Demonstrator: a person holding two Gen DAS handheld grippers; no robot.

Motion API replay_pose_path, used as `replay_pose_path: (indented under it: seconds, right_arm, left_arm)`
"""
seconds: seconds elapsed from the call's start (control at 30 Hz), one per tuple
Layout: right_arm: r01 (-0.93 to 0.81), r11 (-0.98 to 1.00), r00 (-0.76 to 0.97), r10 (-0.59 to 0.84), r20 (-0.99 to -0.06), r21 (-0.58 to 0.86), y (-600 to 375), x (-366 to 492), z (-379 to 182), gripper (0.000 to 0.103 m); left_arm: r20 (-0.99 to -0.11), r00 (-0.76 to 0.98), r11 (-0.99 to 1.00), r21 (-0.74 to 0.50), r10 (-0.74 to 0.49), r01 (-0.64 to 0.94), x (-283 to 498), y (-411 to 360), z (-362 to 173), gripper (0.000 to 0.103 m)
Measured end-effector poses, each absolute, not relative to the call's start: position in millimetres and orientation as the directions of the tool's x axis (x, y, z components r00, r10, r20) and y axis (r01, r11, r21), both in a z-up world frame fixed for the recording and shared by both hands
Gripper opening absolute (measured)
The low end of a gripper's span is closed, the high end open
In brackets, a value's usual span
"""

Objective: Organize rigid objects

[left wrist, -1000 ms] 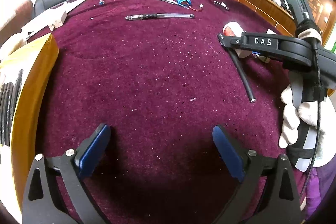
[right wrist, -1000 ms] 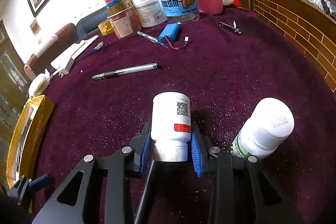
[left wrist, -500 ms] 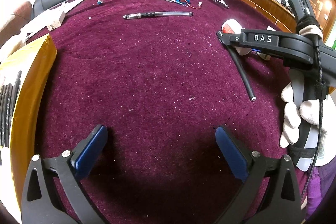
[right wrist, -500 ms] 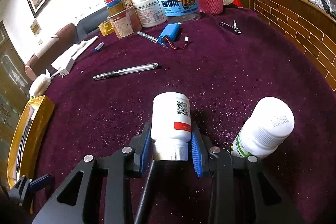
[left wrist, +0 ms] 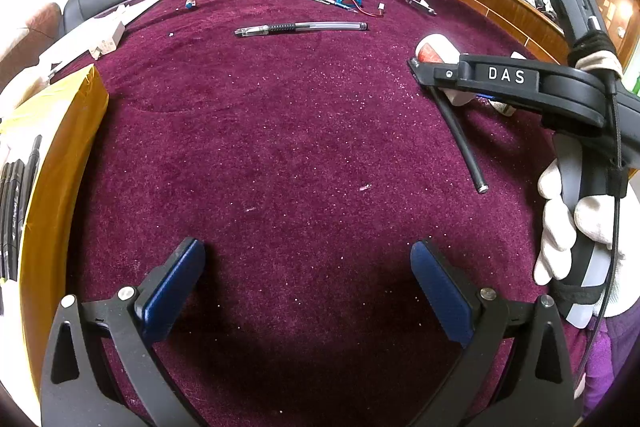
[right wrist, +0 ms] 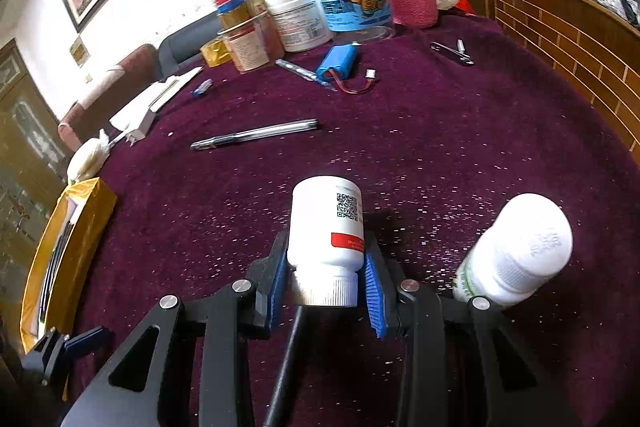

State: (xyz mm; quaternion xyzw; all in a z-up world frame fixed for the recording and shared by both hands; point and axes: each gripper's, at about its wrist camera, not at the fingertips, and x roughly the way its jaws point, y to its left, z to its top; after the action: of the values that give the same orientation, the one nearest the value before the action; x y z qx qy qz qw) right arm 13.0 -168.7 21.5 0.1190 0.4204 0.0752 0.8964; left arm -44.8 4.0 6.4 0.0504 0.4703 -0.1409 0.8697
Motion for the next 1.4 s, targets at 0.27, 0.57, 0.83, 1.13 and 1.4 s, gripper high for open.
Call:
replay_pose_path:
  seconds: [0.27,0.57,0.83,1.13,1.4]
  right_arm:
    - [-0.313,0.851,0.474,0.524,-0.707,0.421,-122.0,5.7,15.6,0.032]
    - [-0.273,0.862,0.616,0.498,-0.611,0.427,-139.7,-6.1,42.0,0.042]
    - [-0.160,0.932,0.594,0.354,-0.722,0.325,-144.3,-4.0,28.5,0.045]
    - [-0.084,0.914,0.584,0.368,-0.724,0.397,-168.6,-6.7,20.6,0.045]
    - [-0.027,0.873,0.594,0.406,-0.694,0.487,-188.5,-6.1,16.8,0.043]
  left_arm:
    - [-0.833,0.518,0.955,-0.043,-0.196,0.292,-45.0,3.6,6.1,0.103]
    - [-0.836,0.517,0.955,-0.027,-0.183,0.296,-45.3,1.7,4.8,0.103]
    - [-0.838,0.517,0.956,-0.015,-0.172,0.293,-44.4,0.2,4.6,0.103]
    - [-0.803,0.452,0.921,-0.357,-0.388,0.157,-14.4,29.2,20.9,0.103]
    - [-0.813,0.486,0.948,-0.263,-0.319,0.181,18.7,-11.5,24.0,0.102]
